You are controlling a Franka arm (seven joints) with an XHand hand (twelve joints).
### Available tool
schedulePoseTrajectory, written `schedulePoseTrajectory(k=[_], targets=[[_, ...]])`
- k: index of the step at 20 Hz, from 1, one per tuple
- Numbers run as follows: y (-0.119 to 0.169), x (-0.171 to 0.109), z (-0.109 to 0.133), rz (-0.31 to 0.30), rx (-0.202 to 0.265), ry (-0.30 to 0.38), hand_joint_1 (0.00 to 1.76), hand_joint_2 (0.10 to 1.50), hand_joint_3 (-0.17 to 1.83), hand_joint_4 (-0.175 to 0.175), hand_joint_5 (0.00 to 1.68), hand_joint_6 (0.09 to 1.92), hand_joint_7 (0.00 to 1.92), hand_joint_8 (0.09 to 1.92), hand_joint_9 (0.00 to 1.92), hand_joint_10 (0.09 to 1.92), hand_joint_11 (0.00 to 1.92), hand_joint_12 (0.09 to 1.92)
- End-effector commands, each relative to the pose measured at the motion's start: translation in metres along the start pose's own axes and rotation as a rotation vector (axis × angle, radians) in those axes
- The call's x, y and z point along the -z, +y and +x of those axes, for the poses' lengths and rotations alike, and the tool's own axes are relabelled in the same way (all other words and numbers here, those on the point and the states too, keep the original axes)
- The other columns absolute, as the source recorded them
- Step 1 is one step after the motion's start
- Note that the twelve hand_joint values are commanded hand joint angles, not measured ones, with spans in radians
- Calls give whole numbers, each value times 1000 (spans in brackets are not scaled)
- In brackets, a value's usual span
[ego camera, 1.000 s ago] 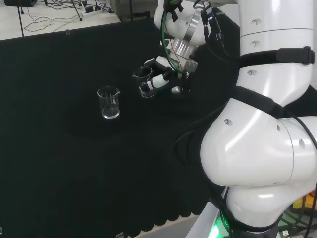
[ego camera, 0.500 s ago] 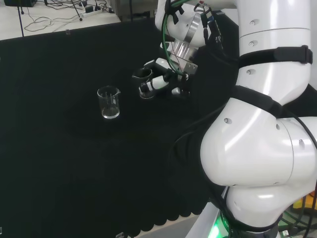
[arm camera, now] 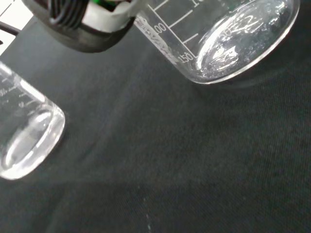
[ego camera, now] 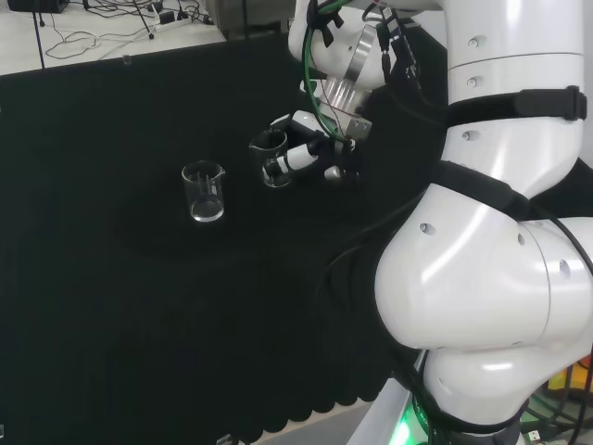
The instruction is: Place the beaker back on the table.
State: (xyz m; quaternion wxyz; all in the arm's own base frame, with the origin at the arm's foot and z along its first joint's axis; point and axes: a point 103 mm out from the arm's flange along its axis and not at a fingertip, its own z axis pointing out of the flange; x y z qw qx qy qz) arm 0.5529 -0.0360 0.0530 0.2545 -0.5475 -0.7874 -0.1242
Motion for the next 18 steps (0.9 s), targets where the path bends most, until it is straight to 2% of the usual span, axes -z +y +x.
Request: schedulePoseTrajectory(k=[1,5,9,13,18], targets=[[-5,2,0,50,-4,-27,1181,991,-175,-37,545,945,588,768,798,604,433,1299],[-8,2,0,70,-26,-28,1135,952,-175,-57,366,647,301,740,562,640,227,1367],[-9,4,0,79,-59,-28,1087,935,-175,-66,327,410,169,728,425,683,123,1395],[-7,9,0,70,-79,-30,1063,932,-175,-70,323,340,147,726,396,694,104,1399],[-5,22,4,23,-91,-28,1029,927,-175,-76,309,234,113,725,342,714,88,1409]])
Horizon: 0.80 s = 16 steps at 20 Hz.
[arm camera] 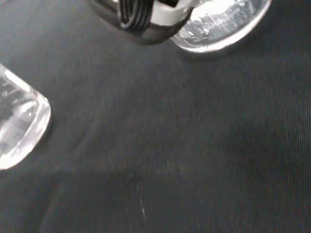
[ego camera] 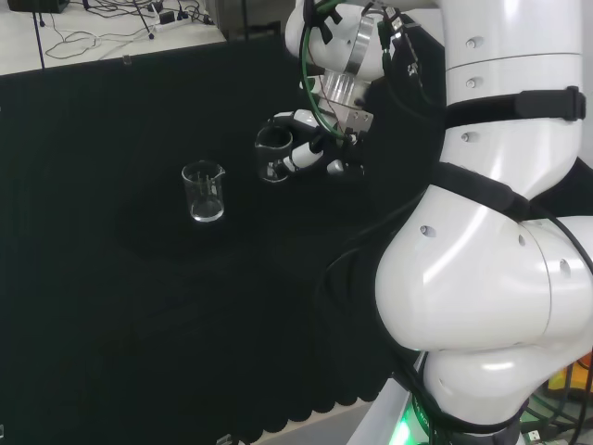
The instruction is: Place the beaker back on the table.
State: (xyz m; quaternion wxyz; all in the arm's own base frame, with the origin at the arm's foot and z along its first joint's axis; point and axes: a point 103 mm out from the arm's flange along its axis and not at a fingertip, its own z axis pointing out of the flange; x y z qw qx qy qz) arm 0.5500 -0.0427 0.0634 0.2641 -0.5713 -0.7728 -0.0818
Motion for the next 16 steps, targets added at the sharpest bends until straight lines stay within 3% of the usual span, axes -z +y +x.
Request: schedulePoseTrajectory(k=[1,8,16], targets=[[0,14,3,-47,-17,2,1017,924,-175,-77,306,207,99,726,323,721,77,1415],[-9,36,20,-109,-24,-7,977,906,-175,-78,305,125,57,730,254,750,17,1430],[-47,84,54,-171,-58,-47,958,904,-175,-79,308,112,73,739,260,760,8,1440]])
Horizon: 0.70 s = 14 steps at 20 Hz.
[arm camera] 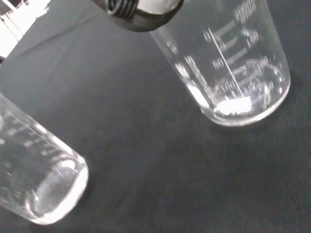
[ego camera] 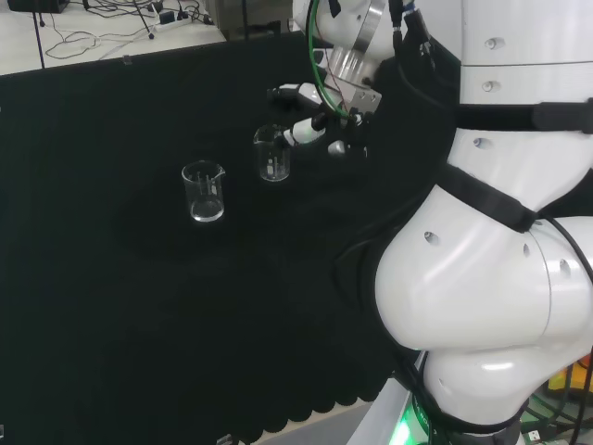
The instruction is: Place the beaker back on the table.
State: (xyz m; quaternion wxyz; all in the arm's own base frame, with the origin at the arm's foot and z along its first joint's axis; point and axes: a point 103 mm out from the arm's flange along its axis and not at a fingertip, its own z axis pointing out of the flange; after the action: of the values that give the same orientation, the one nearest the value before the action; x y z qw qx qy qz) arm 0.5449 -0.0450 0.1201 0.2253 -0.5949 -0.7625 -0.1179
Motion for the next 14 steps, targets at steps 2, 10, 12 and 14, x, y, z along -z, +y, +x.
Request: schedulePoseTrajectory(k=[2,10,12,14], targets=[[-39,48,31,-64,-41,-36,954,905,-175,-79,310,110,88,745,265,763,7,1443],[-75,61,50,-65,-52,-53,946,908,-175,-78,326,104,117,754,288,770,20,1454],[-82,60,54,-63,-54,-58,944,908,-175,-78,329,103,122,755,291,769,22,1455],[-89,60,56,-64,-61,-57,943,909,-175,-78,331,102,125,756,293,770,23,1455]])
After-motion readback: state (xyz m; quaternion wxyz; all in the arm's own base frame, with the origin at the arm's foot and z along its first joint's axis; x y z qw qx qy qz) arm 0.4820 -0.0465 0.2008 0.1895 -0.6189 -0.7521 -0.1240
